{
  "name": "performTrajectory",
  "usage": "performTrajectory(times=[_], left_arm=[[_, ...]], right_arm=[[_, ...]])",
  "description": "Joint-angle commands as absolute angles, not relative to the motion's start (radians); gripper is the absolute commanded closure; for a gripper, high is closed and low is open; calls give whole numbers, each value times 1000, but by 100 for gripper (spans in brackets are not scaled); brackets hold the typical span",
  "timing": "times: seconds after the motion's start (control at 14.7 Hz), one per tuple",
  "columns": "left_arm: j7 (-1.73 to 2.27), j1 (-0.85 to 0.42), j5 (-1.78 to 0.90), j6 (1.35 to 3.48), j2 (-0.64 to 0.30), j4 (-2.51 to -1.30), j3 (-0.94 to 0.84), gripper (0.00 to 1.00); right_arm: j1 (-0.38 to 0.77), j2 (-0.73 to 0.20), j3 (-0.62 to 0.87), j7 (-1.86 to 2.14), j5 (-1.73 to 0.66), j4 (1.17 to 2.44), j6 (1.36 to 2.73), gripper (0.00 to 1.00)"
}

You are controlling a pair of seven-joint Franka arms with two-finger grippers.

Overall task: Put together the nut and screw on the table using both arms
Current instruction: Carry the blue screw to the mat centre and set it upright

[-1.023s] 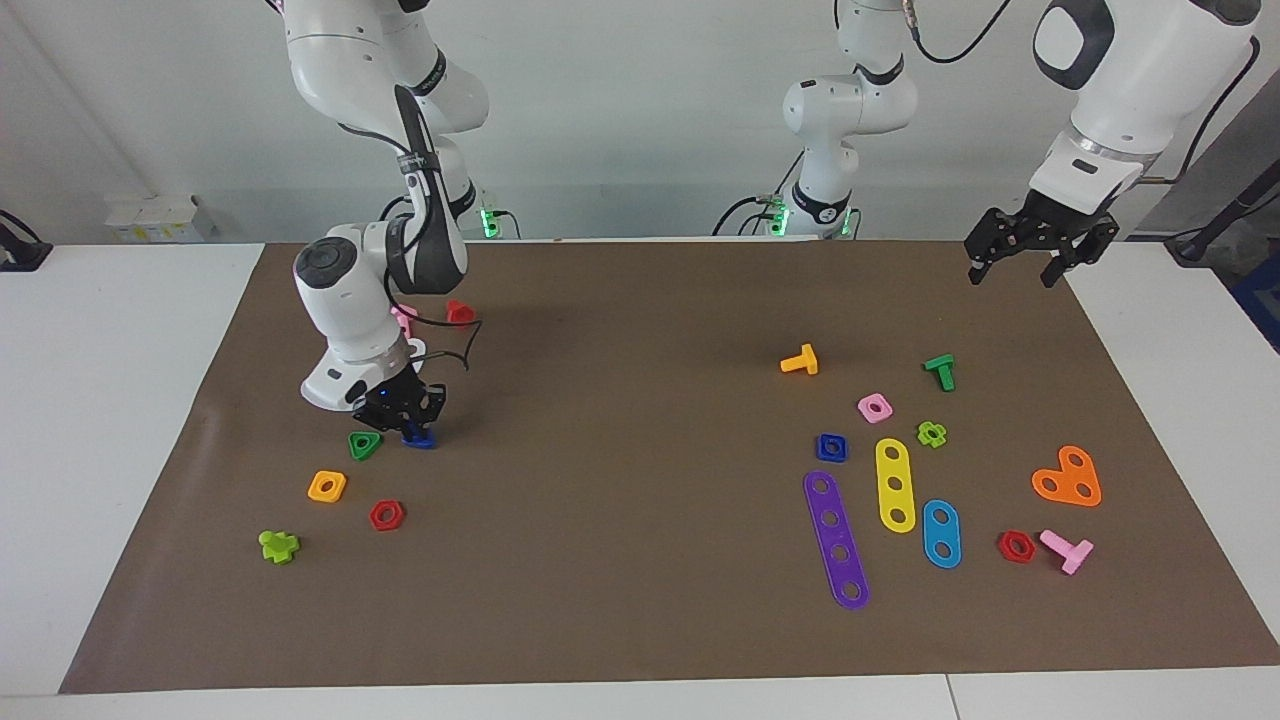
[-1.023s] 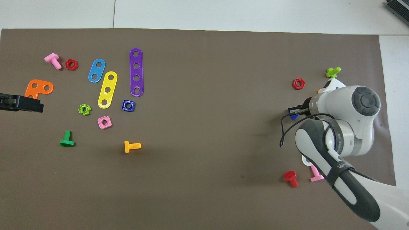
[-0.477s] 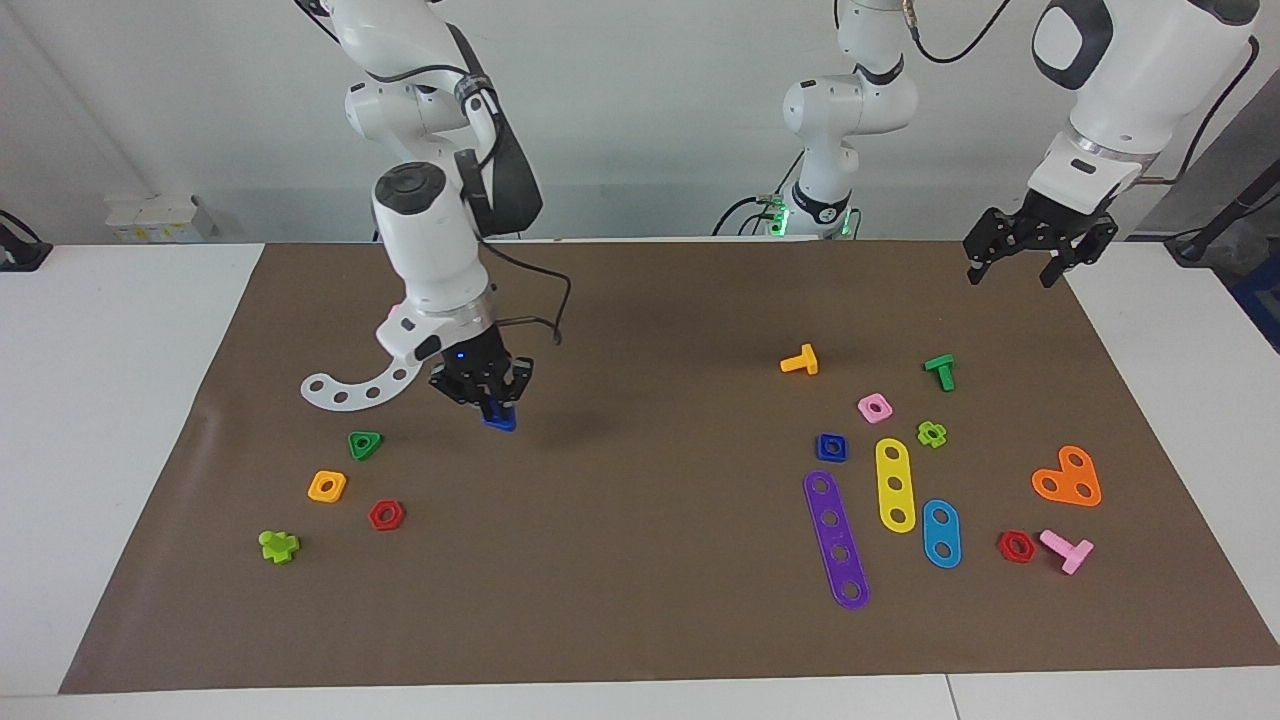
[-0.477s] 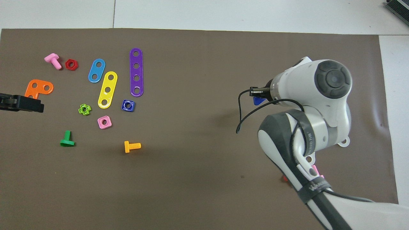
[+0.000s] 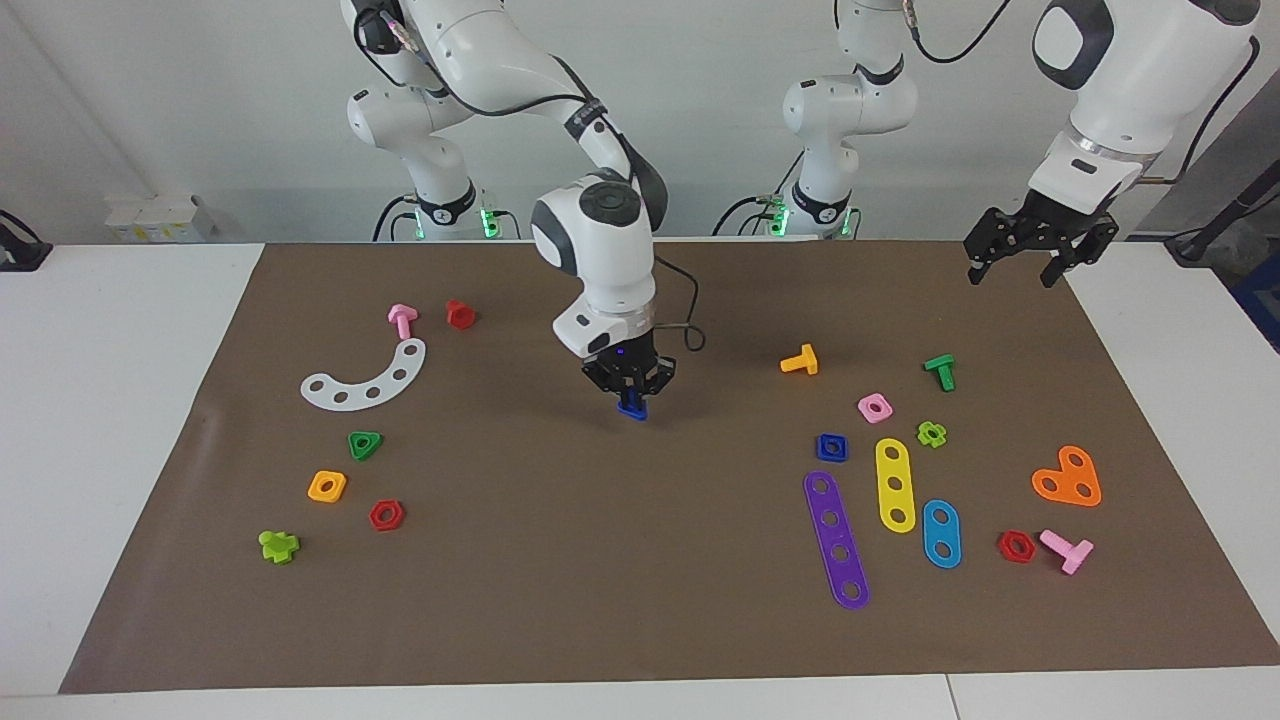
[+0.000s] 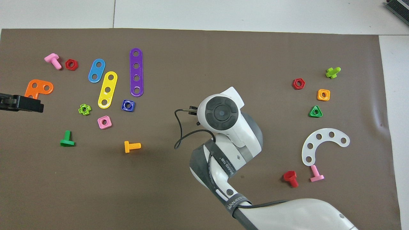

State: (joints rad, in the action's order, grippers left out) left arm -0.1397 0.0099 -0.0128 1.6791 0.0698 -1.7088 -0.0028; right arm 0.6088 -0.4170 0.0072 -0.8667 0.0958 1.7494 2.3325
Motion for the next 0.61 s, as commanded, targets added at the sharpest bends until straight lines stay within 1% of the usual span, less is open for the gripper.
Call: performTrajectory(times=[0.0, 0.27, 0.48, 0.55], left_arm=[[-143, 18, -12, 1689, 100, -1741, -6, 0], [-140, 18, -12, 1683, 100, -1744, -6, 0], [-132, 18, -18, 1692, 126, -1801, -6, 0], [-118, 15, -20, 1695, 124, -1805, -6, 4]], right_arm=[[615, -471, 5, -942, 182, 1718, 2402, 100], [615, -505, 5, -943, 222, 1721, 2459, 100], [615, -518, 6, -949, 235, 1721, 2485, 100], [611, -518, 6, -951, 232, 1723, 2488, 100]])
